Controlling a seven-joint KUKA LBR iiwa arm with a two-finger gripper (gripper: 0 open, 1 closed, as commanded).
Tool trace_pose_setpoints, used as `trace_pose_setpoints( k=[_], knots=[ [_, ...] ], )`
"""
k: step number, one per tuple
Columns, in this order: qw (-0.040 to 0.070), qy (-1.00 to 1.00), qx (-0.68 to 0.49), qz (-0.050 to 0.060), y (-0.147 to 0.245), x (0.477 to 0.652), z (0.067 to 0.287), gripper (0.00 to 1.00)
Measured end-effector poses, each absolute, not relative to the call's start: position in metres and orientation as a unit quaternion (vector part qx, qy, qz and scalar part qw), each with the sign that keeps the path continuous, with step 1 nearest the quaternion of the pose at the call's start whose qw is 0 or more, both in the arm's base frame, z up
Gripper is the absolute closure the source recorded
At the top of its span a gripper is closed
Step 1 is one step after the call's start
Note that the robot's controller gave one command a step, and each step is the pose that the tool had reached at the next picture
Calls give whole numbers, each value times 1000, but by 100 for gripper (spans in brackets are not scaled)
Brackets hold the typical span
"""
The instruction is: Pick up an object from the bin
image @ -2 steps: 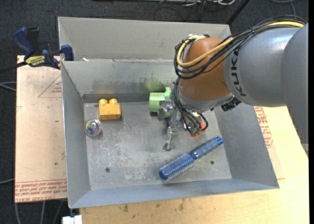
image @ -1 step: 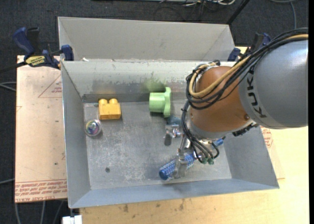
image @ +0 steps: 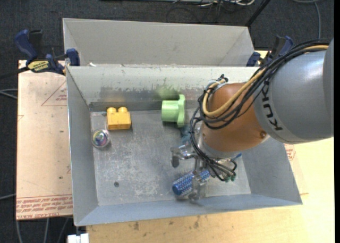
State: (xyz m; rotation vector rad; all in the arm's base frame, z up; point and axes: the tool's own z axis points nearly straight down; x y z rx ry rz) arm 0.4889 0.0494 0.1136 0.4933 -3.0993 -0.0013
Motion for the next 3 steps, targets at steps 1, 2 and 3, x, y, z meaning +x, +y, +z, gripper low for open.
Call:
trace_pose_setpoints(
  k=[1, 2, 3],
  knots=[
    [-5, -946, 324, 0, 50, 493, 71, 0],
    [0, -946, 324, -1, 50, 490, 69, 100],
    [-4, -950, 313, 0, 59, 482, 211, 100]
  ],
)
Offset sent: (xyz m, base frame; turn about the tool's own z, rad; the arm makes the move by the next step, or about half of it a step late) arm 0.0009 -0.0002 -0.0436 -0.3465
